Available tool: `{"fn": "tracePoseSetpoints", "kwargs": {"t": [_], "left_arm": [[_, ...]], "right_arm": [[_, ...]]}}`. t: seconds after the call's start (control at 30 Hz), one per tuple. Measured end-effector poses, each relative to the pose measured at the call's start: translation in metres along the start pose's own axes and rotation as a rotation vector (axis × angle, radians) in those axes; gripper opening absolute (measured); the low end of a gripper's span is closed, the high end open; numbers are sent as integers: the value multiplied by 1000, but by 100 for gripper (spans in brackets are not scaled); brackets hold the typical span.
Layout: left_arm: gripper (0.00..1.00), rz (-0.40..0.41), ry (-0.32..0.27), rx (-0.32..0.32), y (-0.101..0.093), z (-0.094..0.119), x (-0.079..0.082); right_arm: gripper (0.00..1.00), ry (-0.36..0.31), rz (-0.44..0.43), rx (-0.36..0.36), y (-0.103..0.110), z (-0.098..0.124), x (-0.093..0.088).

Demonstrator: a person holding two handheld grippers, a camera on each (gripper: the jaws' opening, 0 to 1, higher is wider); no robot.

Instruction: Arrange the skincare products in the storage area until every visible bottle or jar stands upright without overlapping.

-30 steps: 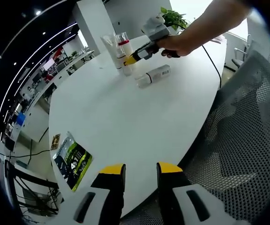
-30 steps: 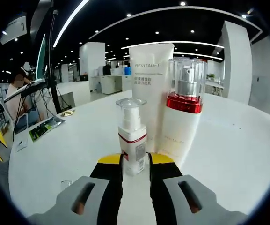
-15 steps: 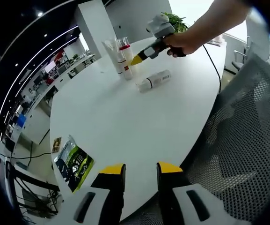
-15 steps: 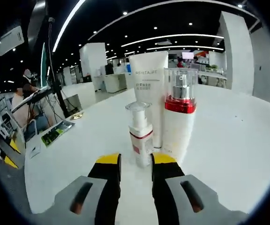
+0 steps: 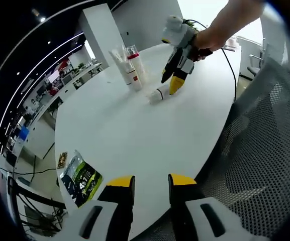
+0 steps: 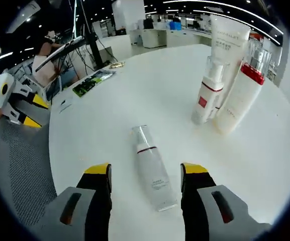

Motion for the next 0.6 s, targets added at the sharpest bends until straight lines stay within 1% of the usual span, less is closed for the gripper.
{"fn": "tracePoseSetpoints", "kwargs": {"t": [0.07,0.13,0.17,0.23,0.27,0.3,0.33,0.37,0.43,0.47,0.53,0.57,0.6], "left_arm": [[28,-14,-4,-2,-2,1,1],[28,-12,-12,-2,-1,1,2],[28,-8,-13,-4,-1,1,2],[27,-8,-8,-6,-1,0,2],[27,-10,-7,-7,-1,0,2],[27,-10,-10,-7,-1,0,2],[27,-11,-13,-5,-1,1,2],[26,-15,-20,-2,-1,1,3],[26,-10,-13,-10,-2,0,2],[26,-13,-5,-12,-2,-1,1],[25,-18,-4,-13,-2,-1,1],[25,-16,-11,-11,-2,-1,2],[25,-13,-14,-8,-2,-1,2]], "right_arm": [[41,23,-15,0,2,-5,-3],[40,38,-44,-11,3,-9,-6],[38,35,-47,-11,4,-9,-5],[33,55,-42,-4,9,-12,-9],[30,39,-4,-37,5,-13,-7],[29,34,-18,-53,4,-14,-6],[28,22,-50,-56,8,-12,-7],[25,29,-57,-57,9,-11,-8],[22,37,-19,-82,11,-11,-9],[21,34,-36,-76,12,-11,-10],[20,44,-40,-73,17,-9,-11],[19,54,-68,-61,21,-6,-13],[19,57,-127,-40,26,-5,-14]]}}
Point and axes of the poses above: the point that each gripper's makers call its tool centre point, and the gripper's own axes: z roughly backward along the fingers, y roughly to its left, x roughly out of its top, the point moved 7 cm from there along z, roughly backward along the fingers, and after that the axes turned 7 degrees about -x, right-handed, at the moved point
